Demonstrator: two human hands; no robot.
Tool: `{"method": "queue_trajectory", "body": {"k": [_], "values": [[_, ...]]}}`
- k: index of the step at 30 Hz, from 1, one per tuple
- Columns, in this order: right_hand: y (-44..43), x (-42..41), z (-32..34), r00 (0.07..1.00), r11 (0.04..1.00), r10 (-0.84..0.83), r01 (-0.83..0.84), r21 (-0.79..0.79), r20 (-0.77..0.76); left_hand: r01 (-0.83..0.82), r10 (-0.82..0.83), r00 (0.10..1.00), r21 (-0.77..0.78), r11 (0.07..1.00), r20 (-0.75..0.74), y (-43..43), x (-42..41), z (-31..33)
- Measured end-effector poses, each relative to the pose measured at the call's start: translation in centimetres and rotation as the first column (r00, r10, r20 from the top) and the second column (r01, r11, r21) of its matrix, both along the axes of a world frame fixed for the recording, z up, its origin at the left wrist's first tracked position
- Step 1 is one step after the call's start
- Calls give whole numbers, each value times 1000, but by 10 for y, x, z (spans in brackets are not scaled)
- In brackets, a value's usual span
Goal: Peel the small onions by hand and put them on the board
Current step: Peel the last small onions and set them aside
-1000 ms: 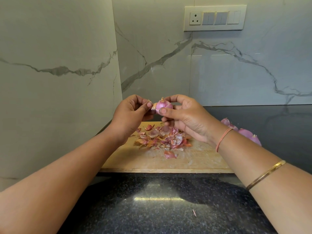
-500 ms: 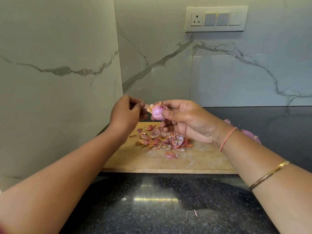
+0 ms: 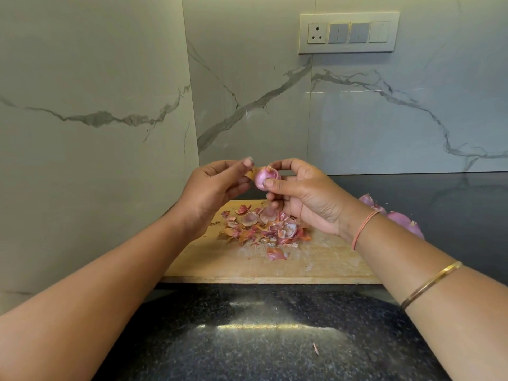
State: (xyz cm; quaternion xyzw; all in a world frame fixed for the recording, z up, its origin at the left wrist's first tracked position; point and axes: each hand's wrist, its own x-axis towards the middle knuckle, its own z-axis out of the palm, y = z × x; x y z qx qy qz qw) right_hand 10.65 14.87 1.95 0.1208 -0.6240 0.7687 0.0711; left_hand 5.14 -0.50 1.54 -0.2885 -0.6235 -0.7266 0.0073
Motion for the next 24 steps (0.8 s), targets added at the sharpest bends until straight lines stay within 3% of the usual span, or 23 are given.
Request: {"method": "queue_trajectory", "body": {"k": [3, 7, 24], "values": [[-1, 1, 1, 1000, 1000, 18, -18, -8, -5, 1, -5, 997, -43, 999, -79, 0, 0, -3], [-1, 0, -1, 1000, 1000, 5, -5, 21, -11, -31, 33, 998, 36, 999, -60, 1, -3, -3], [4, 1, 2, 983, 984, 180, -180, -16, 29, -147, 133, 980, -81, 986, -150, 4, -10, -5]]}}
